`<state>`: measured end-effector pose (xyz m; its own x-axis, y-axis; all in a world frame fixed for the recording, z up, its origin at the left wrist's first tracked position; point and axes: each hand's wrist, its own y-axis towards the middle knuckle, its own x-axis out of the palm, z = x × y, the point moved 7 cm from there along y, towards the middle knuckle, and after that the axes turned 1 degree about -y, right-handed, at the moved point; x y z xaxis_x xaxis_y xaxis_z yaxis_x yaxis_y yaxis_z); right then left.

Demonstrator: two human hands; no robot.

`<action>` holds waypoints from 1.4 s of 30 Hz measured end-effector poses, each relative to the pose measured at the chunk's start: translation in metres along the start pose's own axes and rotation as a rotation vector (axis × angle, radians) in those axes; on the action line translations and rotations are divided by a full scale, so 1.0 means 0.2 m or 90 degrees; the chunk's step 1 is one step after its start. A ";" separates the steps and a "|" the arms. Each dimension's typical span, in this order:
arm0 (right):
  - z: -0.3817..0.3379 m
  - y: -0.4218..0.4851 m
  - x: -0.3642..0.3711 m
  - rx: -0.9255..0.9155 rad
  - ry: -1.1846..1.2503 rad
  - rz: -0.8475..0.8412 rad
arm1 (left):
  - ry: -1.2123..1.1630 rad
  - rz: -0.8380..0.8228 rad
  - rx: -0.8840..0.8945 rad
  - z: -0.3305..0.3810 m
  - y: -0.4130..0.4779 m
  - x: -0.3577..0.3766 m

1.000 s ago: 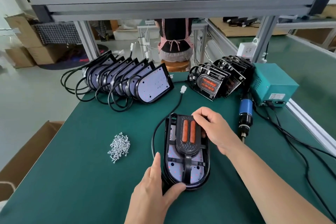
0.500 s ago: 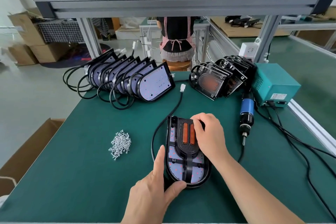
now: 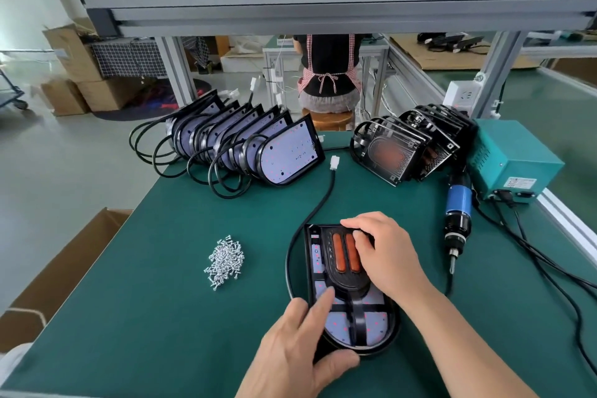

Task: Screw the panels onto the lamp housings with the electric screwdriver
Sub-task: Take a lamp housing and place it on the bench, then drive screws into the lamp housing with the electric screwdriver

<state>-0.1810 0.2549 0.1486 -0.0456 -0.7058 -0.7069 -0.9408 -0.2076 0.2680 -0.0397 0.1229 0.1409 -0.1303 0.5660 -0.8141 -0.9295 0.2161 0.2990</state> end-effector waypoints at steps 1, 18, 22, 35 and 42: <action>0.00 0.01 -0.01 0.001 0.010 -0.008 | -0.042 -0.002 -0.025 -0.03 0.00 -0.01; 0.39 -0.05 -0.54 0.240 -0.079 0.221 | 0.232 -0.017 -0.411 -0.83 0.36 -0.32; 0.61 -0.05 -0.56 0.430 -0.111 0.126 | 0.258 -0.050 -0.398 -0.82 0.39 -0.30; 0.76 0.12 -0.53 0.511 -0.121 0.047 | 0.286 -0.114 -0.356 -0.80 0.42 -0.29; 0.86 -0.05 -0.54 0.531 0.263 0.096 | 0.251 -0.087 -0.354 -0.84 0.42 -0.28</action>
<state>-0.2243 0.4505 0.1092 -0.2143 -0.9034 -0.3714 -0.8786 0.3444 -0.3307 -0.1680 -0.0248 0.1266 -0.0168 0.2094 -0.9777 -0.9717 -0.2337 -0.0333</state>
